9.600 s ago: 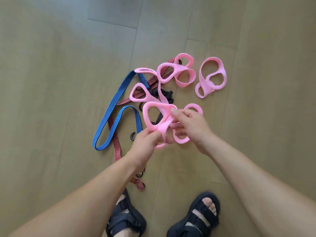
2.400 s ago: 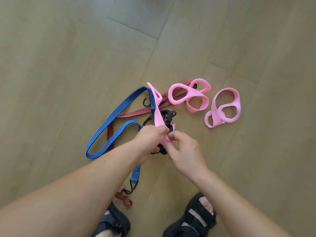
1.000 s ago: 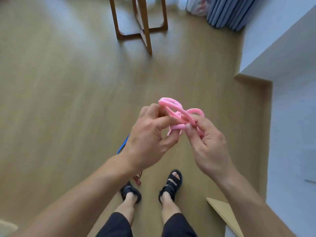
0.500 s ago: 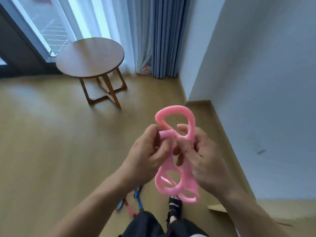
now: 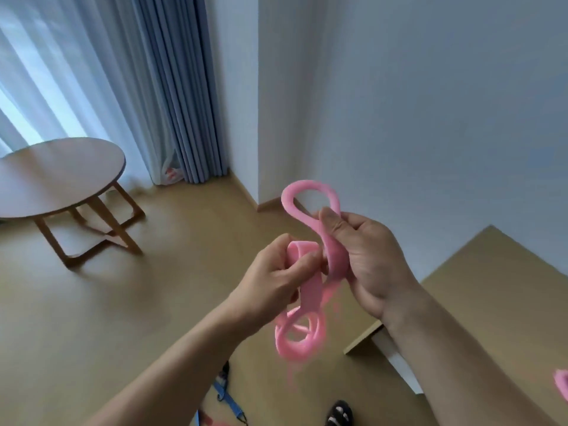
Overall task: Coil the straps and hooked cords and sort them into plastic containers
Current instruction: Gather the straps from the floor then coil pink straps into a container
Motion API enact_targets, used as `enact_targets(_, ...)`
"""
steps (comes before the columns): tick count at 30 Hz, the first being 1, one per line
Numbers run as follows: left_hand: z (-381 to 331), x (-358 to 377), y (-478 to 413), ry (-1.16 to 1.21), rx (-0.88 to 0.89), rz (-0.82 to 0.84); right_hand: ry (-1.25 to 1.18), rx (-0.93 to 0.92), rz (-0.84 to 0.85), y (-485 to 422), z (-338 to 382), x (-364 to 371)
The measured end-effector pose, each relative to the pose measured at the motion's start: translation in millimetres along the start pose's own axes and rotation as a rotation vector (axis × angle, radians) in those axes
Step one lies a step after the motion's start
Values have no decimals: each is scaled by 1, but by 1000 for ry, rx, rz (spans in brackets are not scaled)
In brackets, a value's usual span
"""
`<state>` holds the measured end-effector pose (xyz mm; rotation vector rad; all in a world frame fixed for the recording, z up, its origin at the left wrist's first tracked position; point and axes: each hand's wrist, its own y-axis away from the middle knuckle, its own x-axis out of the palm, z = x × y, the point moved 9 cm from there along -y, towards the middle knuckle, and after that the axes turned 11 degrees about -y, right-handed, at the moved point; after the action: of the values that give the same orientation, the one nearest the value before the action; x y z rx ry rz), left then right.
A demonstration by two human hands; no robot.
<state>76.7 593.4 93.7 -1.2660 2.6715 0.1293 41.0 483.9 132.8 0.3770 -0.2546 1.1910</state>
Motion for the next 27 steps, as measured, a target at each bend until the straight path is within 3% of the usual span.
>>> enact_targets(3,-13,39,8,13,18,154,-115,-38,-85,20,17,-35)
enact_targets(6,-27,77,11,-50,34,193,-152,-73,-126,42,32,-71)
enact_targets(8,-35,102,9,-135,35,196,-159,-108,-162,58,44,-102)
enact_targets(12,-48,184,11,-398,50,380,-202,-220,-325,100,79,-184)
enact_targets(16,-68,265,10,-382,49,442,-238,-285,-375,142,102,-262)
enact_targets(22,-89,350,-5,-377,17,286,-209,-306,-452,204,119,-366)
enact_targets(25,-109,387,-14,-322,46,194,-388,-289,-467,230,103,-400)
enact_targets(27,-123,414,-19,-321,74,219,-523,-313,-448,243,94,-416)
